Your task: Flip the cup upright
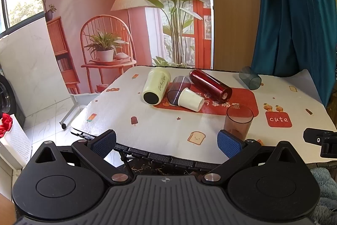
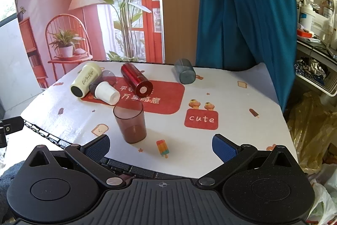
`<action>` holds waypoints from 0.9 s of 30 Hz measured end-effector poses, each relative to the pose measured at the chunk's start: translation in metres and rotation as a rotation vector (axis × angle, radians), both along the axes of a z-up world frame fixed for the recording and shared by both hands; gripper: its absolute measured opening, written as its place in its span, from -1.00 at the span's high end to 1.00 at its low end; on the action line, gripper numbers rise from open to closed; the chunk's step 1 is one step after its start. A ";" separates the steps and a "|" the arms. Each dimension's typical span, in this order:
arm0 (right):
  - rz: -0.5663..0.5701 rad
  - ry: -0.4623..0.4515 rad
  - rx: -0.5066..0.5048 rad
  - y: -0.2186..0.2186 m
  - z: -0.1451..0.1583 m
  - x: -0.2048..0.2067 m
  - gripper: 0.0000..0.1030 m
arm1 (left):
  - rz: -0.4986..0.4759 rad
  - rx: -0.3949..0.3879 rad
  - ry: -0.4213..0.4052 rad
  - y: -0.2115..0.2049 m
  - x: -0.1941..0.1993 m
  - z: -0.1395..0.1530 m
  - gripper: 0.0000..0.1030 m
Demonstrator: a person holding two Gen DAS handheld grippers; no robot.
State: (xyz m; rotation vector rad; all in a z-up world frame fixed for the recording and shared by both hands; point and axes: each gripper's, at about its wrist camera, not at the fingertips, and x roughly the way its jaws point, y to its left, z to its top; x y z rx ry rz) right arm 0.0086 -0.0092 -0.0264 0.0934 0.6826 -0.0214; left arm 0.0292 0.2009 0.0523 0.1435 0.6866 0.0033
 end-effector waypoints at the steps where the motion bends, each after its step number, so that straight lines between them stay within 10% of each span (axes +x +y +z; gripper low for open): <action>1: 0.000 0.000 0.000 -0.001 0.000 0.000 -0.99 | 0.000 0.000 0.001 0.000 0.000 0.000 -1.00; 27: -0.003 0.003 0.003 -0.004 -0.001 0.001 -0.99 | 0.004 -0.009 0.002 0.000 0.001 0.000 -1.00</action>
